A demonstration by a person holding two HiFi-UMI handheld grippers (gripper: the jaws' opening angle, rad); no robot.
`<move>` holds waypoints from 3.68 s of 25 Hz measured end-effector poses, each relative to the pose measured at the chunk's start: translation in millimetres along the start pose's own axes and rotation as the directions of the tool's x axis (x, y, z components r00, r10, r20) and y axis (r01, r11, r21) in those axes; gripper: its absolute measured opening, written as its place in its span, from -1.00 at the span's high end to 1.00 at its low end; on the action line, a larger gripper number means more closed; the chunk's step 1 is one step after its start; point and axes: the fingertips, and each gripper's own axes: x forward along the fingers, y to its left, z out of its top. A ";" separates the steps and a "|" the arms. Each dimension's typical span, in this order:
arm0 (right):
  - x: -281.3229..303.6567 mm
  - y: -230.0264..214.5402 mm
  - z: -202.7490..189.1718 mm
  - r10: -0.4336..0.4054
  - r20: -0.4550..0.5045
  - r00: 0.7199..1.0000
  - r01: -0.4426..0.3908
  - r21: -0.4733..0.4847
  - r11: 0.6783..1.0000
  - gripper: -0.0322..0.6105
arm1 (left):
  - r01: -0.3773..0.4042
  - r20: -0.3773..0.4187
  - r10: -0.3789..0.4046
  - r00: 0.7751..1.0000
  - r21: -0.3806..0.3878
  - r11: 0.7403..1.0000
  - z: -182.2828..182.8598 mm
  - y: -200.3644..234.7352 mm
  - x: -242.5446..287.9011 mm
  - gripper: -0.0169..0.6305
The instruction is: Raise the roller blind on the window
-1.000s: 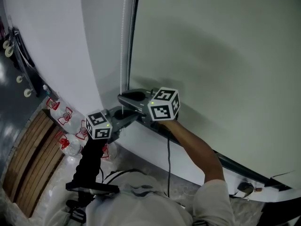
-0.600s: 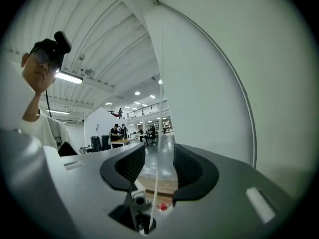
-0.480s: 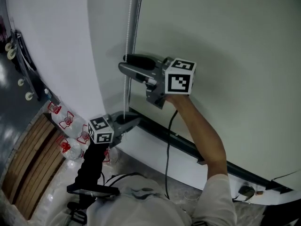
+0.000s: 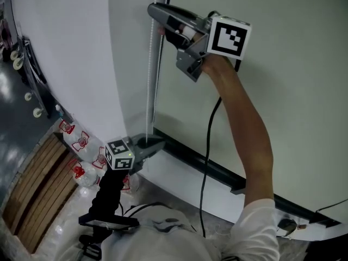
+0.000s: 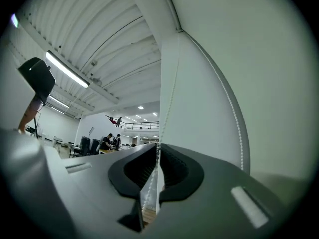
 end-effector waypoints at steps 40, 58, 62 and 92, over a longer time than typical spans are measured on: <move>-64.8 55.4 -292.8 0.006 -0.326 0.945 0.080 0.251 0.965 0.89 | -0.004 0.012 0.004 1.000 -0.010 1.000 3.8 5.6 -2.1 0.95; -12.8 2.6 -66.5 -0.006 -0.041 0.999 0.009 0.065 0.998 0.33 | 0.008 0.017 -0.008 1.000 -0.013 1.000 8.7 0.5 2.9 0.95; -7.5 -5.9 -30.1 -0.033 -0.021 0.999 0.033 0.019 0.999 0.62 | 0.000 0.017 0.000 1.000 -0.016 1.000 7.1 1.7 2.2 0.95; -49.3 43.8 -235.3 0.002 -0.240 0.971 0.050 0.212 0.976 0.86 | 0.007 0.027 -0.007 1.000 -0.012 1.000 7.2 2.5 -1.9 0.95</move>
